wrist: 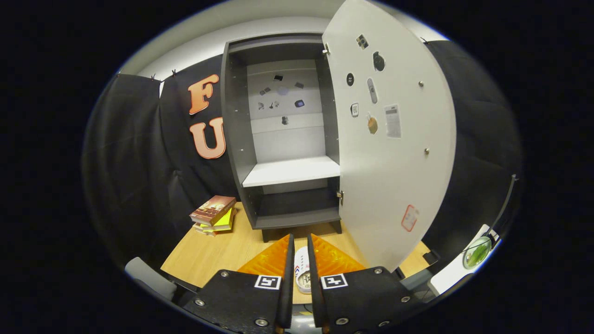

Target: Open the shoe cabinet door, grab the shoes and put them into the shoe cabinet, then close the shoe cabinet door.

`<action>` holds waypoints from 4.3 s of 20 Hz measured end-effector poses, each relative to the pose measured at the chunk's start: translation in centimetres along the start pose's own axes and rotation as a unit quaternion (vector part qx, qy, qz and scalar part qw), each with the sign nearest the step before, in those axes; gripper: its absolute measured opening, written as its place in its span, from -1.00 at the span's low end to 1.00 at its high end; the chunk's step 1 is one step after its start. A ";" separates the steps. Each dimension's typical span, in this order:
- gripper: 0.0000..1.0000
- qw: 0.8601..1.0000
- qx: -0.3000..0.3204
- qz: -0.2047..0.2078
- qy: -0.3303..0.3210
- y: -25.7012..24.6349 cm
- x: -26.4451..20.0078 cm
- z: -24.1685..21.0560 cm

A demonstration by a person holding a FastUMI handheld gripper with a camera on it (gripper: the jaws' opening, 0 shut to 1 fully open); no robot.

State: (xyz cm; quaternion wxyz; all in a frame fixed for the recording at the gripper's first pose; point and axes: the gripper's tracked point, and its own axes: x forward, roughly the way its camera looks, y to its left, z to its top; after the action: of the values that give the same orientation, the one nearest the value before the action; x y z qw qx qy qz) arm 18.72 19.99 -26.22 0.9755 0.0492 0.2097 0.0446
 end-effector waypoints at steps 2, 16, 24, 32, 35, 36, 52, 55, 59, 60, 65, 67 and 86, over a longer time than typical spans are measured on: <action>-0.56 1.000 -0.002 0.006 0.025 1.2 1.5 -2.1; -0.12 0.976 0.000 0.031 0.217 2.0 12.9 -19.3; -0.10 0.961 -0.019 0.028 0.274 0.9 18.9 -25.9; -0.08 0.951 0.009 0.023 0.307 0.1 21.5 -29.5; -0.09 0.950 0.018 0.035 0.310 0.0 20.0 -29.4; -0.10 0.949 0.017 0.040 0.313 0.1 19.9 -29.5; -1.00 0.968 0.077 0.002 0.240 0.5 23.5 -25.7; -1.00 0.974 0.070 -0.012 0.213 0.3 23.2 -22.6; -1.00 0.983 0.065 -0.015 0.170 1.4 21.3 -17.3; -1.00 0.985 0.061 -0.013 0.160 1.9 20.9 -15.8; -1.00 0.994 0.022 -0.005 0.103 4.1 19.0 -7.8; -1.00 0.996 0.016 -0.004 0.085 4.8 18.5 -5.0; -1.00 0.997 -0.069 0.030 0.026 8.5 31.0 12.0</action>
State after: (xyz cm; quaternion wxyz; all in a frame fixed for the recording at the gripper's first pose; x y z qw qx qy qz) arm 51.23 30.78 -26.87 0.9691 -0.0132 0.2296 0.0890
